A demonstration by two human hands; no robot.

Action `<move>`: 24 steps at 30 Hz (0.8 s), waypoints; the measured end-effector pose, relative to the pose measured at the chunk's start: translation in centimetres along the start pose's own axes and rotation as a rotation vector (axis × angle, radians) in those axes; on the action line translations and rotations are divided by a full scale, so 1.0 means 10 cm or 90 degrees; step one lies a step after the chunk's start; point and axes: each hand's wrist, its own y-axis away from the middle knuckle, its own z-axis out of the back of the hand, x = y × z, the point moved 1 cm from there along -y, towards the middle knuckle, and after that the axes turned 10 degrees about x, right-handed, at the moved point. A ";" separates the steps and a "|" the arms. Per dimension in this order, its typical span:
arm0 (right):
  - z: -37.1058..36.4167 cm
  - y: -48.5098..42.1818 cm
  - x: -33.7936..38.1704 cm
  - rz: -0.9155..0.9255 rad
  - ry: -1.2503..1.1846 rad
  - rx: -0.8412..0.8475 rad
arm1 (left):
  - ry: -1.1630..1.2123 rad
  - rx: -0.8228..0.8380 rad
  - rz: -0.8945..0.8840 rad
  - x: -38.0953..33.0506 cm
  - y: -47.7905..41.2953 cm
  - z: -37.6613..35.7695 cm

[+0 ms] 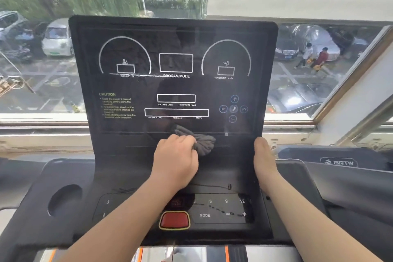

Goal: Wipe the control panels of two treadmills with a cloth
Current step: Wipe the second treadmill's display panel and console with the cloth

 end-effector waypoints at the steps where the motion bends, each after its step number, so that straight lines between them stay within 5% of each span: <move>1: 0.02 -0.02 -0.02 0.004 0.005 0.011 | -0.005 0.014 -0.002 -0.07 -0.01 -0.03; 9: 0.09 0.00 0.03 0.017 0.037 0.020 | 0.029 0.133 -0.111 -1.04 -0.26 -0.25; 15: 0.01 0.01 0.06 -0.008 0.029 0.006 | 0.055 0.109 -0.148 -0.90 -0.21 -0.28; 20: -0.10 0.18 0.02 -0.013 0.124 -0.191 | 0.090 0.112 -0.104 -0.67 -0.18 -0.17; 24: -0.49 0.45 0.12 0.110 0.220 -0.286 | 0.081 0.103 -0.075 -0.26 -0.07 -0.02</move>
